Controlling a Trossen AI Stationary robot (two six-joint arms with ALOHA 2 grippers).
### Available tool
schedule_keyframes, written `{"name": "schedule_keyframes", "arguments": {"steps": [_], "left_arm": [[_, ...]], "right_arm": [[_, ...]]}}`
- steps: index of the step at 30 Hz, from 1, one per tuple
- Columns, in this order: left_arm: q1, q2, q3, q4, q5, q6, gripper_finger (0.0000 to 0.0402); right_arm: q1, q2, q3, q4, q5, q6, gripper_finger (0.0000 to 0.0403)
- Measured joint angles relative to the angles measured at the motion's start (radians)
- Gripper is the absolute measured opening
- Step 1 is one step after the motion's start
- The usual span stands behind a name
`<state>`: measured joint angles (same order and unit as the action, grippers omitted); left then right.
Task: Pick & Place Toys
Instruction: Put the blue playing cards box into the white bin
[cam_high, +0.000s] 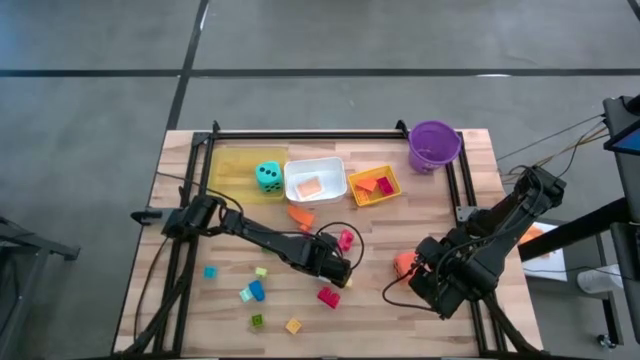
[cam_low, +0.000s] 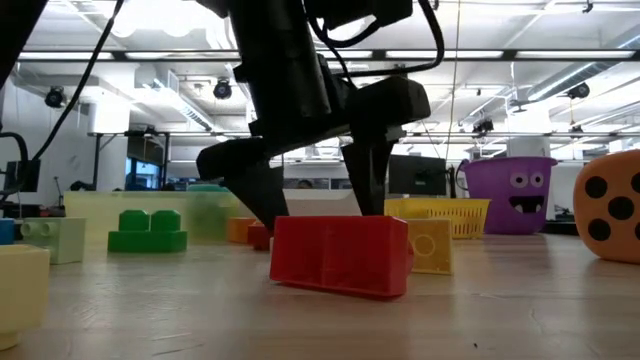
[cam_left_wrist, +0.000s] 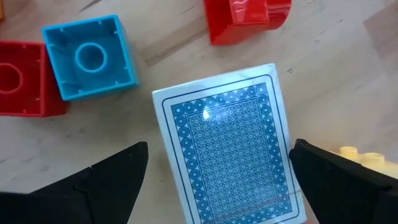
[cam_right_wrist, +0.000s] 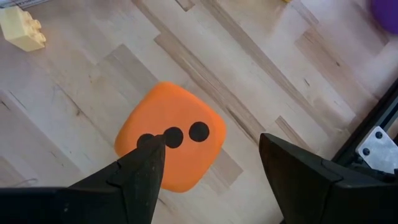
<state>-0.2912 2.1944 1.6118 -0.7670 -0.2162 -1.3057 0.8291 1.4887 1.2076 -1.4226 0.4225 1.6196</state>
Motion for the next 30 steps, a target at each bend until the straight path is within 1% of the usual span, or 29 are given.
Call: {"name": "schedule_keyframes", "arguments": {"steps": [9,14,15,23,26,28,30], "left_arm": [[0.015,-0.005,-0.044,0.014,0.02,0.004,0.0385],[0.019,0.0,-0.033,0.061,0.024,0.172,0.0385],[0.019,0.001,-0.032,0.05,0.023,0.199,0.0385],[0.018,0.002,-0.029,-0.003,0.031,0.227,0.0385],[0.018,0.002,-0.029,-0.016,0.034,0.28,0.0383],[0.018,0.002,-0.029,-0.018,0.034,0.307,0.0374],[0.018,0.002,-0.029,-0.022,0.033,0.34,0.0357]], "right_arm": [[0.0,0.0,0.0,0.005,0.001,-0.004,0.0258],[0.0,0.0,0.0,0.008,0.006,-0.006,0.0258],[0.0,0.0,0.0,0.009,0.007,-0.008,0.0258],[0.0,0.0,0.0,0.017,0.023,-0.008,0.0258],[0.0,0.0,0.0,0.017,0.025,-0.012,0.0258],[0.0,0.0,0.0,0.02,0.025,-0.02,0.0258],[0.0,0.0,0.0,0.022,0.026,-0.026,0.0258]]}}
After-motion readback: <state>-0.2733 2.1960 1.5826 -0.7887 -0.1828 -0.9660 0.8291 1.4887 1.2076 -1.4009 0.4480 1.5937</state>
